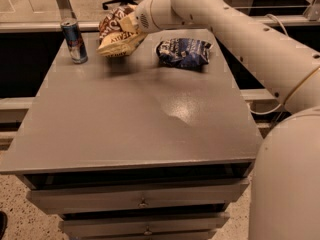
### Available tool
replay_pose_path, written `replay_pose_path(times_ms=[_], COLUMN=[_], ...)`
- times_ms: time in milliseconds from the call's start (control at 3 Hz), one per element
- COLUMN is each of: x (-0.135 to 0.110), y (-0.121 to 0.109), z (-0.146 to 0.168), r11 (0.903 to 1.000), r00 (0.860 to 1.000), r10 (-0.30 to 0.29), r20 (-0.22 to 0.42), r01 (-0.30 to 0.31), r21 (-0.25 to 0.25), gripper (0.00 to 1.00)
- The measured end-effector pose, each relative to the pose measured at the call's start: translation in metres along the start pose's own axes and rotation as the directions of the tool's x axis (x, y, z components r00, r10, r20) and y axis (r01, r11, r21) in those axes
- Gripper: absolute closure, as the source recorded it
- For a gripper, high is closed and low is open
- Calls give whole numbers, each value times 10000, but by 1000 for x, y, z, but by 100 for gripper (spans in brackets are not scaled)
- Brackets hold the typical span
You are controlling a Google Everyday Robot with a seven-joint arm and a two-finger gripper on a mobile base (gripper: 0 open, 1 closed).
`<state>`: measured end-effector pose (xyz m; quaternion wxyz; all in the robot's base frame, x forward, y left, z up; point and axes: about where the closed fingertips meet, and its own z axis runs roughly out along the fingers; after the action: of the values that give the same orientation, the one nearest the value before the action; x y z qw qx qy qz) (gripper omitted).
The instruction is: Move brown chip bag near redbull can
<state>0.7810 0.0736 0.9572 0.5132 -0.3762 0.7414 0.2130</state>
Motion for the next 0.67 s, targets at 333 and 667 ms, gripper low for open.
replay_pose_path(times_ms=[333, 667], x=[6, 10], y=[8, 17], z=[24, 37], r11=[9994, 9979], r00=[9997, 9993], r10=[211, 345], r20=[93, 130], r01=[-209, -338], r21=[-284, -551], gripper=[100, 100])
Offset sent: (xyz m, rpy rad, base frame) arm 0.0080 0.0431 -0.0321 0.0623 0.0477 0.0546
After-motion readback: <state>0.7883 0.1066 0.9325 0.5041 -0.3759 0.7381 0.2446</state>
